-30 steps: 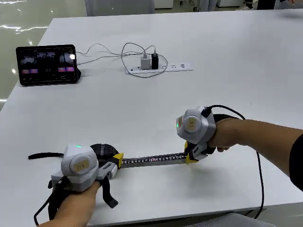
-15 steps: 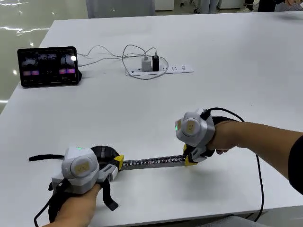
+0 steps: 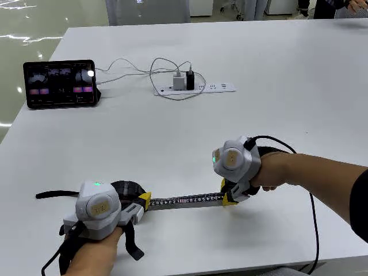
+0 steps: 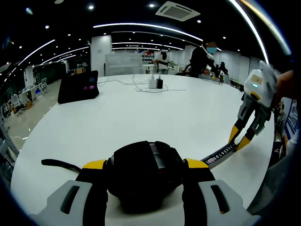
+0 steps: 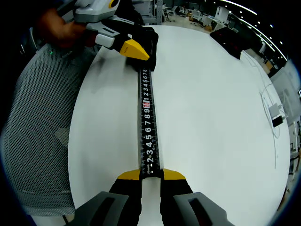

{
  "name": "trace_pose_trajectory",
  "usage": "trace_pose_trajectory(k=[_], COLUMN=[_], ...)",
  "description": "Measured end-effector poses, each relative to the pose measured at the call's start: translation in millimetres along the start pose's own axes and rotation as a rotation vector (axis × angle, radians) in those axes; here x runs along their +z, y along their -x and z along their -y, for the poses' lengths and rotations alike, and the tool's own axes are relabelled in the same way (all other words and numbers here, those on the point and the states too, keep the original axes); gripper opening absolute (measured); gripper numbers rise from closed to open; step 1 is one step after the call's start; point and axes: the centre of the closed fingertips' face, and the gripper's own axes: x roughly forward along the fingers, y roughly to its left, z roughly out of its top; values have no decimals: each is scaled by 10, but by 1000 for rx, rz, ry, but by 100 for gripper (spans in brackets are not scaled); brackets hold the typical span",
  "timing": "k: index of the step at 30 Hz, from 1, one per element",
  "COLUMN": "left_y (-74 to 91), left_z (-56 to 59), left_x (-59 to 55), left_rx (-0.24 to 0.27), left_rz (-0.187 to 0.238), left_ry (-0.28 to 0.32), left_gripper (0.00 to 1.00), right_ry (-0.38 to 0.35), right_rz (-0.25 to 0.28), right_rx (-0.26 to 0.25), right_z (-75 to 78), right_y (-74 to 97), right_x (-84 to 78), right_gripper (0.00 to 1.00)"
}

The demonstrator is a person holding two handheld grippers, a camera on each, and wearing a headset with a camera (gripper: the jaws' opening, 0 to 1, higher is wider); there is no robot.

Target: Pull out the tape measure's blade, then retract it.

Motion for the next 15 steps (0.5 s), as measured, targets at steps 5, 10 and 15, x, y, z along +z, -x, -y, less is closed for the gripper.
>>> trace_pose_trajectory(k=[5, 10, 15], left_y=[2, 1, 4], left_z=[0, -1, -2], left_x=[-1, -3, -3], left_rx=[-1, 0, -1], left_rz=[-1, 0, 0], left_ry=[0, 1, 1], left_gripper=[60, 60, 60], right_ry=[-1, -1, 2], right_rz=[-13, -18, -19], right_rx=[0, -1, 0], right_z=[-5, -6, -7], right_y=[-5, -11, -19], right_x=[22, 41, 62], right_gripper=[10, 10, 10])
